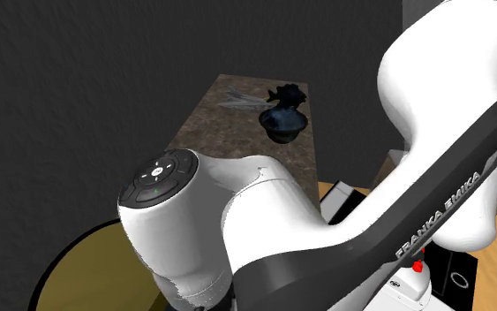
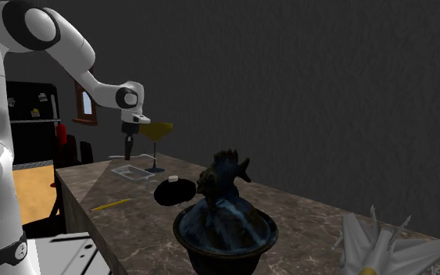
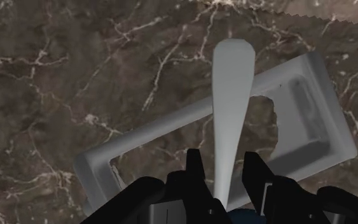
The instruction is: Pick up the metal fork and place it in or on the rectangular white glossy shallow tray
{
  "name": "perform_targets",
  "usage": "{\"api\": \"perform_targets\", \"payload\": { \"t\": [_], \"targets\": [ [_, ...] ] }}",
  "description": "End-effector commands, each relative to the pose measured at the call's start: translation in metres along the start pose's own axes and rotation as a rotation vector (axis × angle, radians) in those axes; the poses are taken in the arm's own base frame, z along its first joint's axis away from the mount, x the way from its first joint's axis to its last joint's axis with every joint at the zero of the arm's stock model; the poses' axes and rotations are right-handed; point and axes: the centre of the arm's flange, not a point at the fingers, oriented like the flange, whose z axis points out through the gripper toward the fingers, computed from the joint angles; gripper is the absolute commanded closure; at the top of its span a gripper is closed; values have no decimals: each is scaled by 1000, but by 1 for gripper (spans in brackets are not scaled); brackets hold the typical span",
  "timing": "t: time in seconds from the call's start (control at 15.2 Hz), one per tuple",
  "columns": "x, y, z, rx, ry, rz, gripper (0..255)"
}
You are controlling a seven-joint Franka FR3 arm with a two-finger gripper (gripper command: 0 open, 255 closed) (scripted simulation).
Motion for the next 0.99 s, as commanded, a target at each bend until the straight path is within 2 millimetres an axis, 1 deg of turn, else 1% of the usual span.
{"api": "perform_targets", "payload": {
  "t": [0.0,0.46,0.92],
  "targets": [
    [-1,-2,10,0,0,1,255],
    [4,-1,45,0,0,1,255],
    [4,-1,45,0,0,1,255]
  ]
}}
